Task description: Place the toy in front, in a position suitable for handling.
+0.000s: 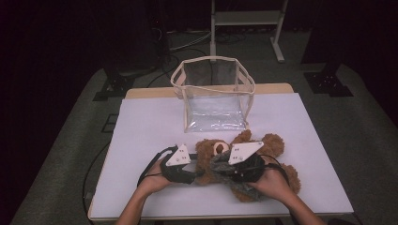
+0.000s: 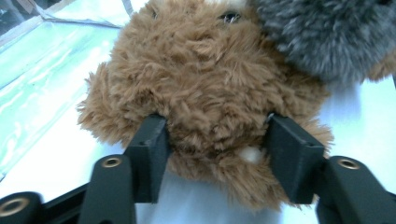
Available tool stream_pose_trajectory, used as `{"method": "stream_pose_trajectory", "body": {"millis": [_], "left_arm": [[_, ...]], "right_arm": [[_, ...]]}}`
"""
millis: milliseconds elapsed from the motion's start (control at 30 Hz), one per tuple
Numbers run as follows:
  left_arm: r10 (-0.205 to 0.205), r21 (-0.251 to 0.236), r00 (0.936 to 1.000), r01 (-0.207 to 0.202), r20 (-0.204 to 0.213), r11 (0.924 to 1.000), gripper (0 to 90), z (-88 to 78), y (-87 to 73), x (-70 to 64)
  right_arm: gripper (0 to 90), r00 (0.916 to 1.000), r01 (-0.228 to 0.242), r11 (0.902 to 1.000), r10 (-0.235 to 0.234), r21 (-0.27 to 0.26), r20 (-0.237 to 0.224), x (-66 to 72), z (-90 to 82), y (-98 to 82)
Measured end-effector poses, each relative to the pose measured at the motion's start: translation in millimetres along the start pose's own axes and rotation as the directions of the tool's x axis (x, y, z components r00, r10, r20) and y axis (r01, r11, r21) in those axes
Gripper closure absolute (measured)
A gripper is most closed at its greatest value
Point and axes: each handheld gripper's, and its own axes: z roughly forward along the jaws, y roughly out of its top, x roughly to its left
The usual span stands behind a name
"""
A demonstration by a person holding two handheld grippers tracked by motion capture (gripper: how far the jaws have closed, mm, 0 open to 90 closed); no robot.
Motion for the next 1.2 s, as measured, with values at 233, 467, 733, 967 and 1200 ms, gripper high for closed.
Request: {"method": "stream_pose_trajectory", "body": {"millis": [233,467,733,967,1200], "left_arm": [[0.001,-0.004,1.0000,-0.001,0.008,1.0000,39.2,5.3,3.0,-1.6],[-0.006,-0.006,0.9999,0.007,0.010,1.0000,39.3,5.1,1.2,-2.4],[-0.052,-0.034,0.9976,0.050,-0.046,0.9982,22.8,1.5,3.3,2.1],[-0.025,-0.034,0.9996,0.025,0.012,0.9991,36.3,5.2,3.5,-2.2],[0.019,-0.011,0.9988,-0.018,0.045,0.9998,38.4,6.3,3.5,-10.3]], "right_arm": [[70.6,0.9992,-0.039,0.9992,0.039,0.006,-0.002,-5.7,-13.7,-1.2],[70.7,0.9999,0.002,1.0000,-0.002,-0.002,-0.012,-10.8,4.9,30.1],[70.6,0.9995,-0.025,0.9996,0.025,0.013,-0.017,-13.9,-3.3,11.9],[70.6,0.9991,-0.036,0.9994,0.036,-0.001,-0.022,-16.2,-10.8,16.3],[70.6,0.9992,-0.021,0.9995,0.022,0.025,-0.034,-34.0,4.2,46.8]]}}
